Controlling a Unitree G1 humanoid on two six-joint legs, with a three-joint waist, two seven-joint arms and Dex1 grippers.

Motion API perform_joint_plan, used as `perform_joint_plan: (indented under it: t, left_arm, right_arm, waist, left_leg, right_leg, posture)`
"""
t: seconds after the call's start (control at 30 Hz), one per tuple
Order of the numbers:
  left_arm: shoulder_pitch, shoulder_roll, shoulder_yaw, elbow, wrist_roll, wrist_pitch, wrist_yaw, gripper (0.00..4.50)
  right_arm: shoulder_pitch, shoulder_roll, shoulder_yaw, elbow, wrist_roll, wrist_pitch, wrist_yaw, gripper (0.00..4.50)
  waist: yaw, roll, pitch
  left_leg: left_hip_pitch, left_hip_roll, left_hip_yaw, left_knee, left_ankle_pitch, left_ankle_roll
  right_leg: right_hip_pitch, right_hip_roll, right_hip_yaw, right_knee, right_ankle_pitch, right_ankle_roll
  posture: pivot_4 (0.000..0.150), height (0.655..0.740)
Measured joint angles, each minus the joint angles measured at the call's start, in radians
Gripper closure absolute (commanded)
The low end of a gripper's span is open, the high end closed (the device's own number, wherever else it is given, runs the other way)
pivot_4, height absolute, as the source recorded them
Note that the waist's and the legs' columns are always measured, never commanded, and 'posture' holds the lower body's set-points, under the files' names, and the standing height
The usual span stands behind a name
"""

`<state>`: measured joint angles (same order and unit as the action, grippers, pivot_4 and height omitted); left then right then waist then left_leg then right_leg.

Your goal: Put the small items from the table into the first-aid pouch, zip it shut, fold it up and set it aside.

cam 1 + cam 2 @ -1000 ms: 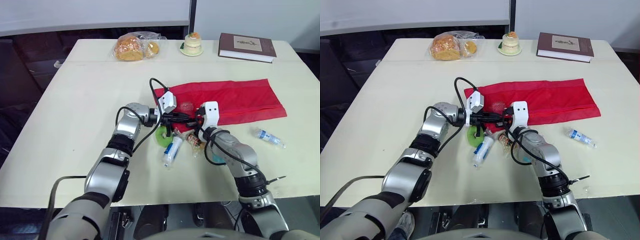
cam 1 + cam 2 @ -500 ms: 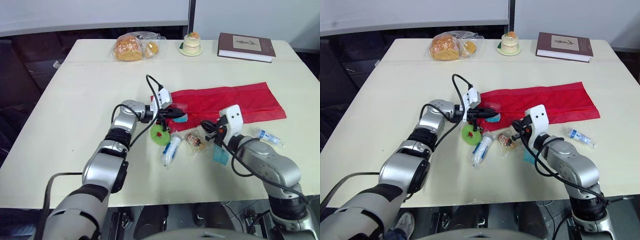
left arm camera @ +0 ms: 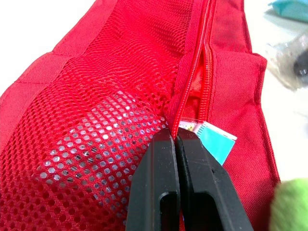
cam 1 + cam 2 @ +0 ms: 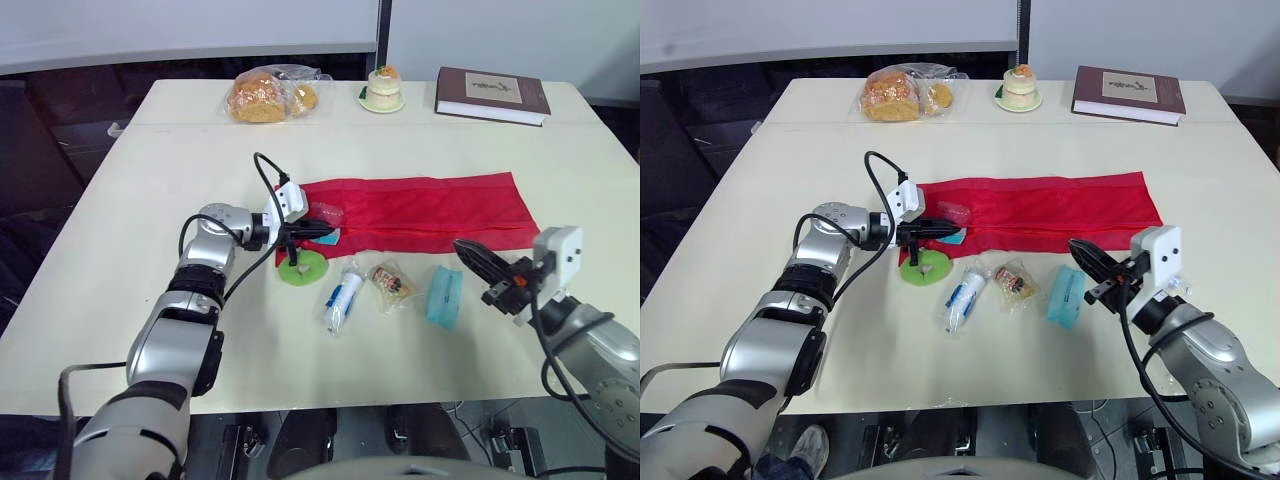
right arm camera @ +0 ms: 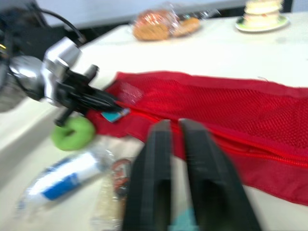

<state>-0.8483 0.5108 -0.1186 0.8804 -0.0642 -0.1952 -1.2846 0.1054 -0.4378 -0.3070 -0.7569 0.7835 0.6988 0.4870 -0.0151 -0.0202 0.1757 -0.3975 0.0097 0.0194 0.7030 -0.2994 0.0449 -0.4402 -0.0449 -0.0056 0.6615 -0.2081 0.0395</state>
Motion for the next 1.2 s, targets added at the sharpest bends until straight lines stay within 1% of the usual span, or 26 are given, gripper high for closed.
perform_joint_plan:
  t: [0.03, 0.07, 0.13, 0.17, 0.23, 0.3, 0.37, 0.4, 0.43, 0.5, 0.53, 0.6, 0.7, 0.77, 0.8, 0.83, 0.9, 0.97, 1.03, 1.2]
  left_arm:
    - [0.002, 0.005, 0.000, -0.002, -0.001, 0.000, -0.002, 4.50]
    - [0.007, 0.016, 0.001, -0.007, -0.005, 0.005, -0.010, 4.50]
    - [0.009, 0.018, 0.001, -0.007, -0.008, 0.007, -0.012, 4.50]
    - [0.009, 0.019, 0.001, -0.009, -0.013, 0.016, -0.019, 4.50]
    - [0.008, 0.032, 0.004, -0.009, -0.020, 0.036, -0.029, 3.90]
    - [0.008, 0.041, 0.011, -0.009, -0.024, 0.052, -0.043, 3.17]
    - [0.008, 0.042, 0.024, -0.019, -0.051, 0.098, -0.074, 2.24]
    - [0.008, 0.042, 0.028, -0.029, -0.058, 0.113, -0.083, 1.70]
    - [0.008, 0.042, 0.032, -0.044, -0.068, 0.133, -0.094, 1.41]
    - [0.008, 0.043, 0.040, -0.090, -0.096, 0.184, -0.117, 0.45]
    - [0.006, 0.044, 0.040, -0.116, -0.105, 0.211, -0.129, 0.05]
    - [0.004, 0.046, 0.040, -0.158, -0.119, 0.250, -0.144, 0.05]
    - [-0.007, 0.043, 0.039, -0.184, -0.123, 0.261, -0.146, 0.05]
    - [-0.040, 0.005, 0.031, -0.185, -0.106, 0.235, -0.111, 0.05]
    - [-0.070, -0.047, 0.001, -0.183, -0.077, 0.200, -0.077, 0.05]
    - [-0.075, -0.057, -0.010, -0.182, -0.073, 0.194, -0.071, 0.05]
    - [-0.097, -0.093, -0.022, -0.147, -0.047, 0.164, -0.041, 0.05]
    - [-0.136, -0.142, -0.054, -0.081, -0.007, 0.113, -0.007, 0.05]
    - [-0.161, -0.170, -0.077, -0.020, 0.025, 0.067, 0.014, 0.05]
    - [-0.205, -0.193, -0.079, 0.115, 0.056, -0.007, 0.041, 0.05]
  right_arm:
    - [0.009, -0.008, -0.007, -0.004, 0.007, -0.004, 0.010, 2.35]
    - [0.032, -0.040, -0.026, -0.012, 0.015, -0.018, 0.035, 1.76]
    - [0.038, -0.046, -0.030, -0.012, 0.015, -0.025, 0.040, 1.30]
    - [0.052, -0.062, -0.038, -0.014, 0.022, -0.034, 0.055, 0.84]
    - [0.085, -0.105, -0.071, -0.015, 0.035, -0.047, 0.079, 0.01]
    - [0.096, -0.118, -0.096, -0.015, 0.040, -0.055, 0.090, 0.00]
    - [0.107, -0.133, -0.098, -0.015, 0.040, -0.070, 0.093, 0.00]
    - [0.107, -0.133, -0.098, -0.015, 0.041, -0.071, 0.093, 0.00]
    - [0.107, -0.133, -0.098, -0.016, 0.042, -0.072, 0.092, 0.00]
    - [0.108, -0.133, -0.098, -0.025, 0.048, -0.076, 0.087, 0.00]
    - [0.108, -0.134, -0.098, -0.032, 0.051, -0.078, 0.080, 0.00]
    - [0.108, -0.135, -0.098, -0.041, 0.057, -0.078, 0.072, 0.00]
    - [0.108, -0.139, -0.098, -0.052, 0.063, -0.079, 0.067, 0.00]
    - [0.106, -0.144, -0.098, -0.052, 0.064, -0.080, 0.058, 0.00]
    - [0.101, -0.145, -0.097, -0.052, 0.069, -0.081, 0.051, 0.00]
    - [0.097, -0.145, -0.097, -0.052, 0.072, -0.081, 0.051, 0.00]
    - [0.097, -0.149, -0.096, -0.052, 0.076, -0.082, 0.048, 0.00]
    - [0.091, -0.158, -0.096, -0.052, 0.082, -0.083, 0.044, 0.00]
    - [0.091, -0.161, -0.096, -0.054, 0.083, -0.087, 0.037, 0.00]
    - [0.108, -0.161, -0.096, -0.077, 0.091, -0.093, 0.012, 0.00]
  waist:
    - [0.000, 0.000, 0.000]
    - [0.000, 0.000, 0.000]
    - [0.001, 0.000, 0.000]
    - [0.002, 0.000, 0.000]
    - [0.002, 0.000, 0.000]
    - [0.001, 0.000, 0.000]
    - [0.004, 0.000, 0.000]
    - [0.004, 0.000, 0.000]
    - [0.005, 0.000, 0.000]
    - [0.007, 0.000, 0.000]
    - [0.007, 0.000, 0.000]
    - [0.006, 0.000, 0.000]
    - [0.007, 0.000, 0.000]
    - [0.015, 0.000, 0.000]
    - [0.021, 0.000, 0.000]
    - [0.024, 0.000, 0.000]
    - [0.025, -0.001, 0.000]
    - [0.027, -0.001, 0.000]
    - [0.025, -0.001, 0.000]
    - [0.023, -0.001, 0.000]
  left_leg:
    - [0.000, 0.000, 0.000, 0.000, 0.000, 0.000]
    - [0.000, 0.000, 0.000, 0.000, 0.000, 0.000]
    - [0.000, 0.000, 0.000, 0.000, 0.000, 0.000]
    - [0.000, 0.000, 0.000, 0.000, 0.000, 0.000]
    - [0.000, 0.000, 0.000, 0.000, 0.000, 0.000]
    - [0.000, 0.000, 0.000, 0.000, 0.000, 0.000]
    - [0.000, 0.000, 0.000, 0.000, 0.000, 0.000]
    - [0.000, 0.000, 0.000, 0.000, 0.000, 0.000]
    - [0.000, 0.000, 0.000, 0.001, 0.000, 0.000]
    - [-0.001, 0.000, 0.000, 0.001, 0.000, 0.000]
    - [-0.001, 0.000, 0.000, 0.001, 0.000, 0.000]
    - [-0.001, -0.001, 0.000, 0.001, 0.000, 0.000]
    - [-0.001, -0.001, 0.000, 0.001, 0.000, 0.000]
    - [-0.001, -0.001, -0.001, 0.002, 0.000, 0.000]
    - [-0.001, -0.002, -0.001, 0.002, 0.000, 0.000]
    - [-0.001, -0.003, 0.000, 0.002, 0.000, 0.000]
    - [0.000, -0.003, 0.000, 0.002, 0.000, 0.000]
    - [0.000, -0.004, 0.000, 0.002, 0.000, 0.000]
    - [0.000, -0.004, 0.000, 0.002, 0.000, 0.000]
    - [0.000, -0.003, -0.001, 0.002, 0.000, 0.000]
  right_leg:
    - [0.000, 0.000, 0.000, 0.000, 0.000, 0.000]
    - [0.000, 0.000, 0.000, 0.000, 0.000, 0.000]
    - [0.000, 0.000, 0.000, 0.000, 0.000, 0.000]
    - [0.000, 0.000, 0.000, 0.000, 0.000, 0.000]
    - [0.000, 0.000, 0.000, 0.000, 0.000, 0.000]
    - [0.000, 0.000, 0.000, 0.000, 0.000, 0.000]
    - [0.000, 0.000, 0.000, 0.000, 0.000, 0.000]
    - [0.000, 0.000, 0.000, 0.000, 0.000, 0.000]
    - [0.000, 0.000, 0.000, 0.000, 0.000, 0.000]
    - [0.001, 0.000, 0.000, 0.000, 0.000, 0.000]
    - [0.001, 0.000, 0.000, 0.000, 0.000, 0.000]
    - [0.001, 0.000, 0.000, 0.000, 0.000, 0.000]
    - [0.001, 0.000, 0.000, 0.000, 0.000, 0.000]
    - [0.001, 0.000, 0.000, 0.000, 0.000, 0.000]
    - [0.002, 0.000, 0.001, -0.001, 0.000, 0.000]
    - [0.002, 0.000, 0.001, -0.001, 0.000, 0.000]
    - [0.002, 0.000, 0.001, -0.001, 0.000, 0.000]
    - [0.002, 0.000, 0.001, -0.001, 0.000, 0.000]
    - [0.002, 0.000, 0.001, -0.001, 0.000, 0.000]
    - [0.002, 0.001, 0.000, -0.001, 0.000, 0.000]
  posture:
    - [0.150, 0.7289]
    - [0.150, 0.7289]
    - [0.150, 0.7289]
    - [0.150, 0.7289]
    - [0.150, 0.7289]
    - [0.150, 0.7289]
    - [0.150, 0.7289]
    - [0.150, 0.7289]
    - [0.150, 0.7289]
    - [0.150, 0.7289]
    - [0.150, 0.7289]
    - [0.150, 0.7289]
    - [0.150, 0.7289]
    - [0.150, 0.7289]
    - [0.150, 0.7289]
    - [0.150, 0.7289]
    - [0.150, 0.7289]
    - [0.150, 0.7289]
    - [0.150, 0.7289]
    - [0.150, 0.7289]
